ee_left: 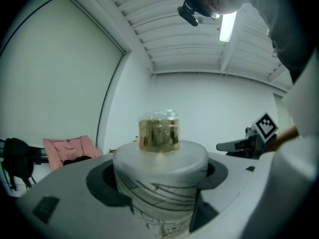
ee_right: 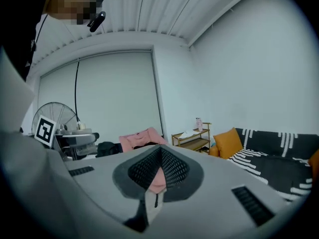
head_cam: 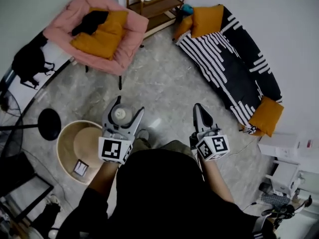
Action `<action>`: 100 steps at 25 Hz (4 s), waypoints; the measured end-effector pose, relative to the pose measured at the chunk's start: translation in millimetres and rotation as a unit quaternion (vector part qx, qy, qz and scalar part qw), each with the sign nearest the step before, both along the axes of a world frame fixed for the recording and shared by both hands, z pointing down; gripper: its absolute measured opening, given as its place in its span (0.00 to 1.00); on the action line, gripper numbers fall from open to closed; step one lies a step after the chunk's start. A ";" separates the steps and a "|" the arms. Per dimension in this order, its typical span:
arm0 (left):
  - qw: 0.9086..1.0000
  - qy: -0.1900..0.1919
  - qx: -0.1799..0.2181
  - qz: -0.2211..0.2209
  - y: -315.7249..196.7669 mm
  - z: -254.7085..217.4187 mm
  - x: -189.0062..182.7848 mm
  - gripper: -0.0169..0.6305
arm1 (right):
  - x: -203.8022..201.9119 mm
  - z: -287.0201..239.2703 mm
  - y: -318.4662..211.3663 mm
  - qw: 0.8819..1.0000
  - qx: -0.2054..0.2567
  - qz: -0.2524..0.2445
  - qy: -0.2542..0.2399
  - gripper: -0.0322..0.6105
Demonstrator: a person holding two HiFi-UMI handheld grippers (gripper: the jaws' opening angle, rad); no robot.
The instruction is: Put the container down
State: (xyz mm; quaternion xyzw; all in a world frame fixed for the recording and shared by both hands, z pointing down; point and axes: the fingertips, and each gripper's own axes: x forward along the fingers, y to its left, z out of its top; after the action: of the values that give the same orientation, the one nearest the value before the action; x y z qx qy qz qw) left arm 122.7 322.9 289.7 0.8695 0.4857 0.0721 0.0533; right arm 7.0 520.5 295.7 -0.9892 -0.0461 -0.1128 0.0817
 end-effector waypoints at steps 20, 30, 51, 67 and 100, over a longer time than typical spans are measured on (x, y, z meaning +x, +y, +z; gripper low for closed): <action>0.925 -0.021 0.024 -0.379 -178.5 15.4 96.3 0.57 | 304.7 16.7 -208.5 0.893 -0.067 -0.443 0.033 0.08; 0.793 -0.033 0.039 -0.607 -243.1 5.7 108.8 0.57 | 385.4 10.2 -343.7 0.726 -0.071 -0.680 0.077 0.08; 0.558 -0.068 0.027 -0.827 -291.0 25.1 -38.0 0.57 | 258.7 39.7 -504.4 0.462 -0.038 -0.883 0.067 0.08; 0.540 -0.096 0.010 -0.836 -323.7 111.4 -182.4 0.57 | 125.9 73.6 -524.5 0.471 -0.061 -0.880 0.021 0.08; 0.427 -0.232 0.008 -0.874 -615.7 639.5 -139.1 0.57 | 76.8 508.8 -743.3 0.228 -0.160 -0.957 -0.086 0.08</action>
State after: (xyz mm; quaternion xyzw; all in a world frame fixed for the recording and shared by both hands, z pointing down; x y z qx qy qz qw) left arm -16.4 -292.7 929.2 0.7795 -0.5654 0.1897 0.1915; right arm 83.8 -222.8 804.5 -0.2731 0.9105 -0.1820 -0.2514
